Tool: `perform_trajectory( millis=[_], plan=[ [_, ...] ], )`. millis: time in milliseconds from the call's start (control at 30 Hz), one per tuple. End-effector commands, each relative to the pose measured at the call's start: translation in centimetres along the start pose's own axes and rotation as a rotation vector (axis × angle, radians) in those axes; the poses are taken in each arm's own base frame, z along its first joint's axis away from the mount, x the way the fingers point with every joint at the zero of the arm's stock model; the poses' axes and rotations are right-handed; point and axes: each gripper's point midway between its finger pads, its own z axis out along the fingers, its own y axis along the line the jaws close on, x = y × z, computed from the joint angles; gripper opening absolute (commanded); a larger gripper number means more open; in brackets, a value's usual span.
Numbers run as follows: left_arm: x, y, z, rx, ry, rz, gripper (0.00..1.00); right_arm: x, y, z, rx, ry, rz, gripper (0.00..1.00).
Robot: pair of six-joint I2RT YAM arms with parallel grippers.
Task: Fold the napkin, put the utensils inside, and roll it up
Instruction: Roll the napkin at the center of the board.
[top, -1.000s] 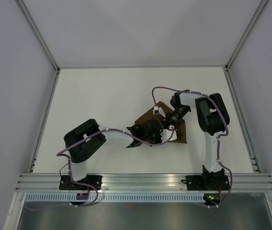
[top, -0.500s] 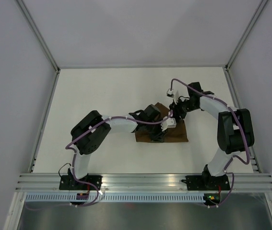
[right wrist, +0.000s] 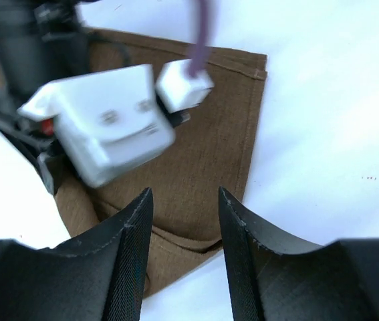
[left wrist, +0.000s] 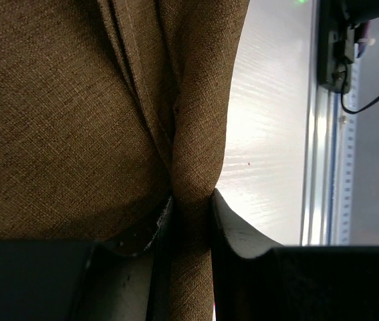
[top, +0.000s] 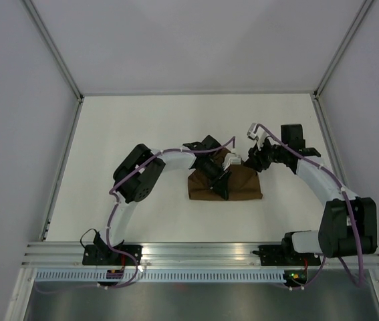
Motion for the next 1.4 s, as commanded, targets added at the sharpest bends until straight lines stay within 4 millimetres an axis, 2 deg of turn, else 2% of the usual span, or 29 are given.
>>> perform_trajectory(
  millis=[0, 200, 333, 400, 467, 500, 633, 833, 1033, 1167, 1233, 1267, 1333, 1367],
  plan=[
    [6.8, 0.3, 1.0, 0.020, 0.172, -0.260, 0.02, 0.7, 2.4, -0.8, -0.018, -0.007, -0.198, 0.50],
    [6.8, 1.1, 0.5, 0.018, 0.176, -0.315, 0.02, 2.8, 7.2, -0.8, -0.045, 0.035, -0.411, 0.53],
    [6.6, 1.5, 0.4, 0.009, 0.188, -0.326, 0.02, 4.8, 10.2, 0.8, -0.108, 0.093, -0.501, 0.55],
    [6.8, 1.7, 0.5, 0.007, 0.195, -0.337, 0.02, 6.4, 10.5, 1.6, -0.107, 0.138, -0.521, 0.55],
    [6.8, 1.8, 0.5, 0.002, 0.200, -0.339, 0.02, 7.1, 11.6, 2.4, -0.133, 0.156, -0.551, 0.55],
    [6.9, 1.9, 0.5, 0.001, 0.202, -0.342, 0.02, 8.2, 11.6, 2.7, -0.133, 0.193, -0.550, 0.55],
    [7.1, 2.1, 0.5, -0.003, 0.207, -0.348, 0.02, 8.6, 12.7, 4.1, -0.134, 0.202, -0.610, 0.56],
    [7.4, 2.2, 0.6, -0.004, 0.214, -0.352, 0.02, 8.1, 13.3, 5.0, -0.108, 0.195, -0.647, 0.59],
    [7.5, 2.4, 0.5, -0.007, 0.215, -0.355, 0.02, 8.8, 13.8, 5.6, -0.120, 0.216, -0.658, 0.57],
    [7.4, 2.2, 0.5, -0.003, 0.211, -0.351, 0.04, 9.7, 13.7, 5.9, -0.124, 0.242, -0.659, 0.48],
    [7.4, 2.3, 0.5, -0.006, 0.212, -0.349, 0.08, 10.0, 13.7, 5.9, -0.126, 0.251, -0.658, 0.36],
    [7.3, 2.2, 0.3, -0.007, 0.211, -0.342, 0.10, 10.3, 13.6, 5.9, -0.126, 0.262, -0.658, 0.25],
    [7.1, 2.5, 0.1, -0.033, 0.211, -0.333, 0.19, 10.5, 13.7, 5.9, -0.132, 0.271, -0.658, 0.18],
    [7.0, 2.5, 0.0, -0.040, 0.209, -0.328, 0.21, 10.6, 13.7, 5.9, -0.135, 0.277, -0.662, 0.13]
  ],
)
